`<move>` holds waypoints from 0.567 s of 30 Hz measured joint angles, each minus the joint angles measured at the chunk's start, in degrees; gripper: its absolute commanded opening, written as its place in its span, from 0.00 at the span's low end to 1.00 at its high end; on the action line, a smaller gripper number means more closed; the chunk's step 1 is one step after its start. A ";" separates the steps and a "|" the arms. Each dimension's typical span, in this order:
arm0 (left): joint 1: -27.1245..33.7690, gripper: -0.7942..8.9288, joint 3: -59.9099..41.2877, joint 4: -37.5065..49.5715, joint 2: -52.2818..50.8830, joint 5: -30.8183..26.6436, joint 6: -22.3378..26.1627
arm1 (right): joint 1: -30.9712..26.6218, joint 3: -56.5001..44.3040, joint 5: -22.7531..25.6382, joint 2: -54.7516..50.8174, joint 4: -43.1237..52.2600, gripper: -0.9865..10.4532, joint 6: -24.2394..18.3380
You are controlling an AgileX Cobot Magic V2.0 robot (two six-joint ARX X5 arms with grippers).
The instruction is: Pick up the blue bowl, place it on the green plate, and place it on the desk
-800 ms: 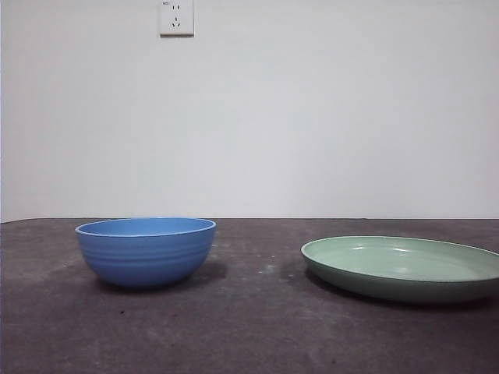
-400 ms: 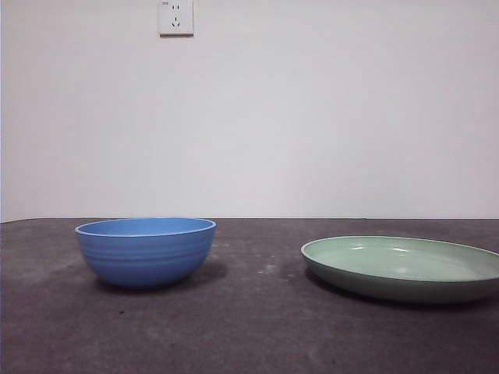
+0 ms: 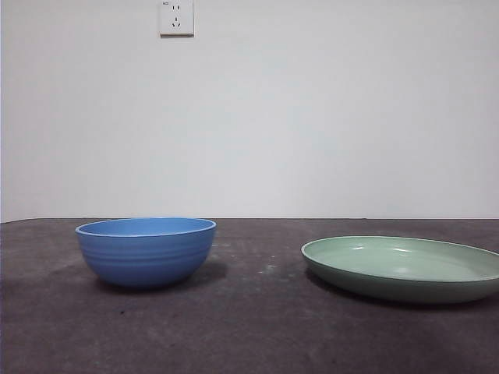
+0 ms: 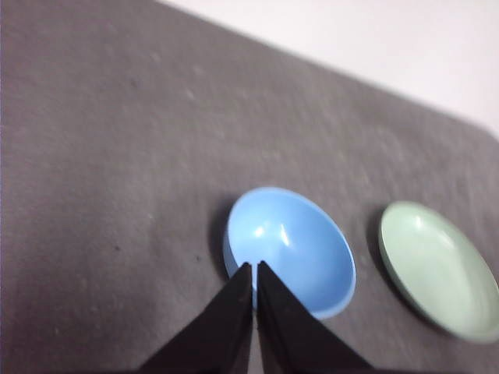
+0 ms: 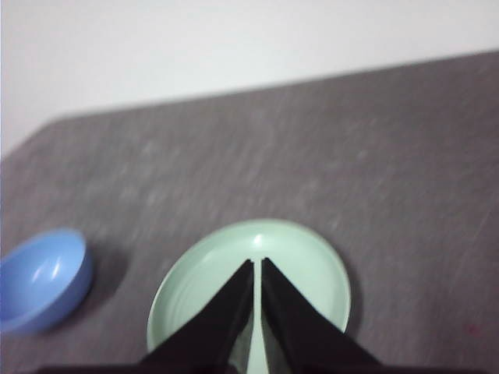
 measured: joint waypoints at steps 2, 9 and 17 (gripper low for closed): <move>-0.15 0.09 3.06 -2.51 3.76 2.34 2.89 | 0.00 3.39 -2.89 4.31 -3.80 0.09 -2.40; -3.21 0.09 9.97 -10.03 13.33 7.52 10.95 | 0.07 12.55 -9.14 17.29 -16.66 0.09 -10.03; -8.39 0.09 11.37 -15.32 17.79 8.37 15.72 | 4.04 17.97 -10.47 25.59 -26.43 0.09 -16.26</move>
